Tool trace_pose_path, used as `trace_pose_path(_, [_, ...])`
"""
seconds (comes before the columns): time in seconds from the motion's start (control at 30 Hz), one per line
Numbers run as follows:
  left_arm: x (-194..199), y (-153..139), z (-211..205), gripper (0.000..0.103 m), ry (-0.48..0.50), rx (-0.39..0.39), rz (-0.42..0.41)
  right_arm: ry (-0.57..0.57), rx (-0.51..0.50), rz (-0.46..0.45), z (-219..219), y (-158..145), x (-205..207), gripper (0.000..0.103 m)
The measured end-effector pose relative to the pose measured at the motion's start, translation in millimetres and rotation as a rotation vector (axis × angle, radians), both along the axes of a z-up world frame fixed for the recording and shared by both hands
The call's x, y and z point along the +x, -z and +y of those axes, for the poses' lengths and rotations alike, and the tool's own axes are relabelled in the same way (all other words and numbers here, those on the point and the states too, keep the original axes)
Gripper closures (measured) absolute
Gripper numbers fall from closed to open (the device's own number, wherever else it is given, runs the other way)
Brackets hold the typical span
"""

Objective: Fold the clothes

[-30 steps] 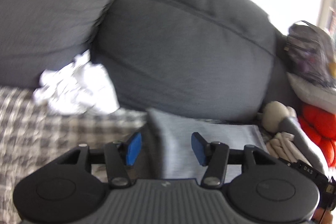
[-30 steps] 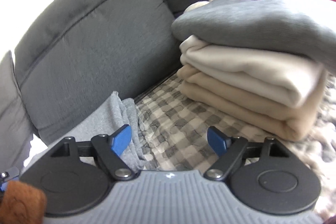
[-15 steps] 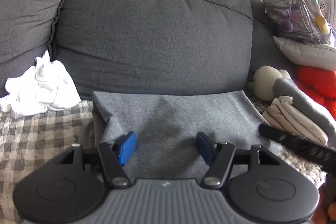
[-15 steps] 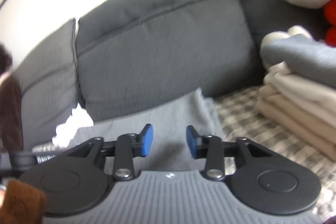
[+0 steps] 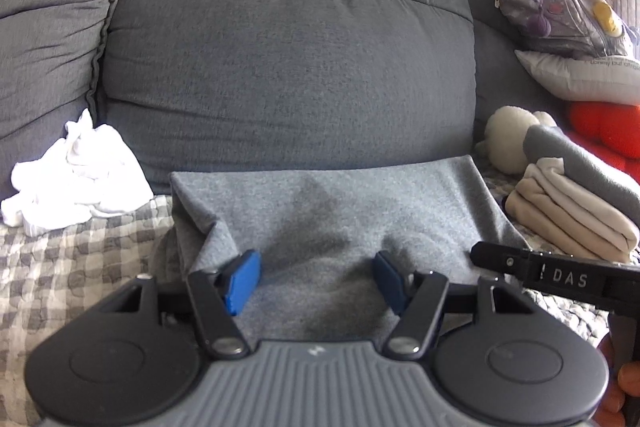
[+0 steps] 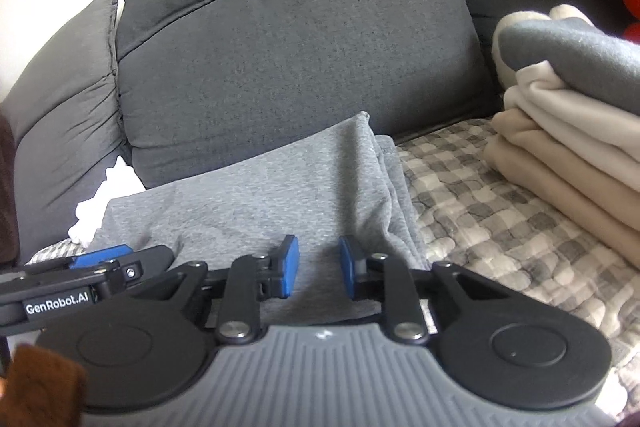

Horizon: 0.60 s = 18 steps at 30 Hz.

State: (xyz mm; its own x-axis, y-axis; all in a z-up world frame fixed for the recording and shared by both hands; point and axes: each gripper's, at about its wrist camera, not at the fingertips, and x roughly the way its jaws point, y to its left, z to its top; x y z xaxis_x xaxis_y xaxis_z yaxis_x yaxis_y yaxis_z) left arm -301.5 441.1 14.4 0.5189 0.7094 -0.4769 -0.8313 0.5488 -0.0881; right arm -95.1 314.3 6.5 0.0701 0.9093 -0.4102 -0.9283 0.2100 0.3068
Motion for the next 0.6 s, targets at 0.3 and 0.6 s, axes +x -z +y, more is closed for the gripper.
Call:
trace_pose_path(0.3, [-13, -21, -33, 0.038, -0.09, -0.017, 0.047, -0.011, 0.002, -0.108, -25, -25, -23, 0.054])
trace_pose_path(0.6, [-37, -30, -66, 0.033, -0.127, -0.041, 0.072, -0.053, -0.039, -0.145, -54, -36, -40, 0.047])
